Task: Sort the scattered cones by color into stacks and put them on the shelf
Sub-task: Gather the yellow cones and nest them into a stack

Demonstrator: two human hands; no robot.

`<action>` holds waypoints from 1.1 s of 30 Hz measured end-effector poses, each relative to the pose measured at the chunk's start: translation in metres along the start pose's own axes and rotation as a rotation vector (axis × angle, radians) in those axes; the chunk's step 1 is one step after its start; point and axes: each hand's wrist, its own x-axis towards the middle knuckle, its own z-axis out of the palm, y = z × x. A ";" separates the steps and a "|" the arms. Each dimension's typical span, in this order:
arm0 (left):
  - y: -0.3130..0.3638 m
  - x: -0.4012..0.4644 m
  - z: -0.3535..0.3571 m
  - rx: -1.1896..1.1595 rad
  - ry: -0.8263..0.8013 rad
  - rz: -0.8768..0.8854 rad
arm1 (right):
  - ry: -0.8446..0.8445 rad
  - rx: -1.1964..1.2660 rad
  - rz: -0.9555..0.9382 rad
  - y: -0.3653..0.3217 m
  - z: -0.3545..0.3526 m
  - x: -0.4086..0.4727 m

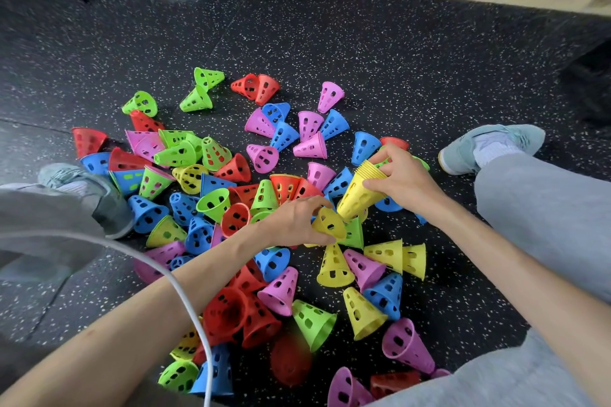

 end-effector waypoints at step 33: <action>0.045 0.016 -0.017 -0.412 0.440 -0.010 | 0.000 0.250 -0.101 -0.006 0.010 -0.011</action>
